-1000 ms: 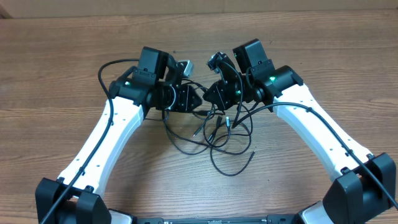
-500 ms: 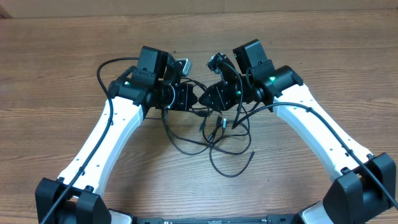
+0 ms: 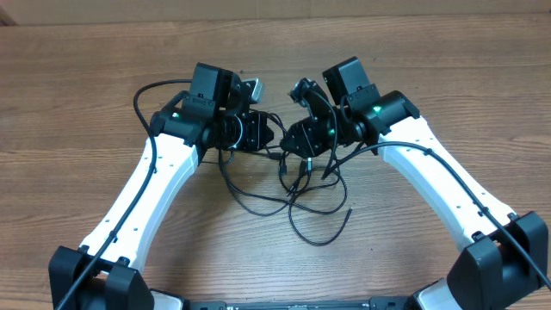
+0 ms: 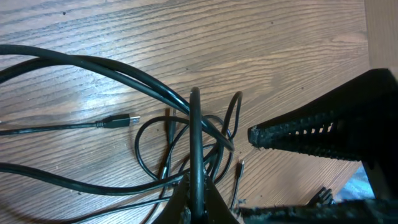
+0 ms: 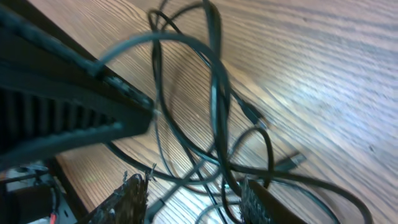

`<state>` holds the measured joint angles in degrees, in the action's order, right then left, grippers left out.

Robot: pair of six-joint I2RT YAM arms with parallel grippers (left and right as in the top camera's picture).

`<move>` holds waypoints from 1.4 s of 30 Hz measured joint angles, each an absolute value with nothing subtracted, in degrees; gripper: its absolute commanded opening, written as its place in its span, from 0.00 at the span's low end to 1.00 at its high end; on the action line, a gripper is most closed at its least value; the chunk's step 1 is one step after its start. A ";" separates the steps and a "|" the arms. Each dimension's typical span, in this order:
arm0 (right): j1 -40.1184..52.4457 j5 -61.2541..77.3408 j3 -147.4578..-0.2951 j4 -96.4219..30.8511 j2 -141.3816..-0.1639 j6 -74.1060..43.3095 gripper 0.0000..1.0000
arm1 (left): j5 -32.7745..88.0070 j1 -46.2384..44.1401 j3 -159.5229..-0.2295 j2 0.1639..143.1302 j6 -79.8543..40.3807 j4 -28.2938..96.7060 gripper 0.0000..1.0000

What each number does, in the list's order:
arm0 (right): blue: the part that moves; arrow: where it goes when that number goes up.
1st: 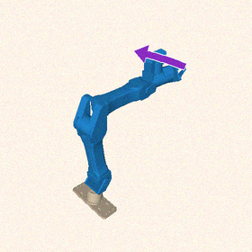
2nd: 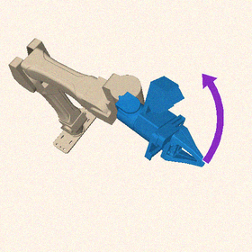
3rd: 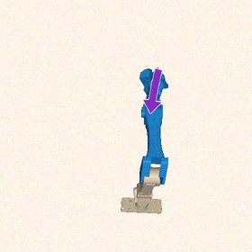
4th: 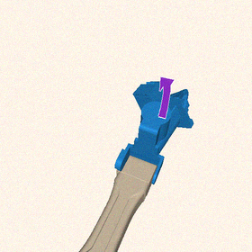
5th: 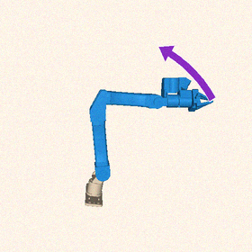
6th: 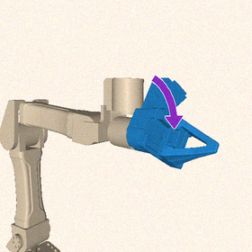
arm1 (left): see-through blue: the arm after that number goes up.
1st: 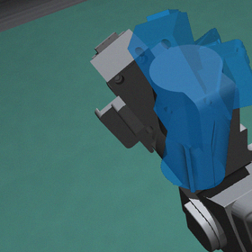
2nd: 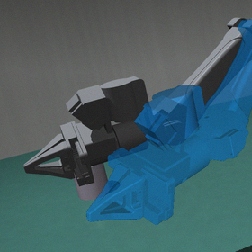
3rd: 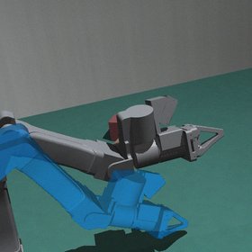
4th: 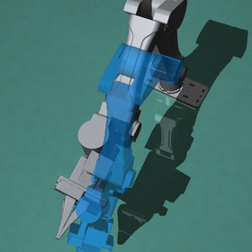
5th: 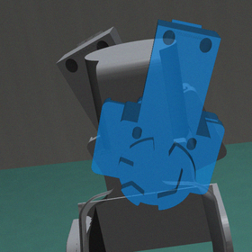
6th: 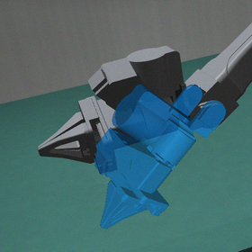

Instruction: Untangle cables

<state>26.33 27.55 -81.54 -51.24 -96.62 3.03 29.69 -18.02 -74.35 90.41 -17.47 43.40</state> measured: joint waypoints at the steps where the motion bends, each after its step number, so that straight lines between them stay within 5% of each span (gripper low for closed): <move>1: 26.33 27.11 -81.54 -51.57 -96.62 3.03 0.46 | 29.69 -18.02 -74.35 90.41 -17.61 43.40 0.04; 15: 26.33 24.23 -81.36 -47.11 -98.39 4.32 0.52 | 29.71 -18.02 -74.37 90.41 -18.04 43.42 0.04; 22: 26.35 24.18 -81.36 -46.72 -103.26 5.52 0.24 | 29.71 -18.02 -74.35 90.41 -18.04 43.42 0.04; 25: 26.35 26.15 -81.34 -45.87 -104.62 5.63 0.04 | 29.71 -18.02 -74.35 90.41 -18.04 43.46 0.04; 35: 26.39 28.36 -81.34 -45.67 -104.75 6.22 0.04 | 29.69 -18.02 -74.35 90.41 -18.04 43.42 0.04; 39: 26.35 29.17 -81.32 -45.36 -104.75 6.44 0.22 | 29.69 -18.02 -74.35 90.41 -18.04 43.42 0.04; 42: 26.35 29.98 -81.32 -44.51 -104.75 6.37 0.25 | 29.69 -18.02 -74.35 90.41 -18.04 43.40 0.04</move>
<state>26.35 29.98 -81.32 -44.51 -104.75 6.37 29.69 -18.02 -74.35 90.41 -18.04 43.40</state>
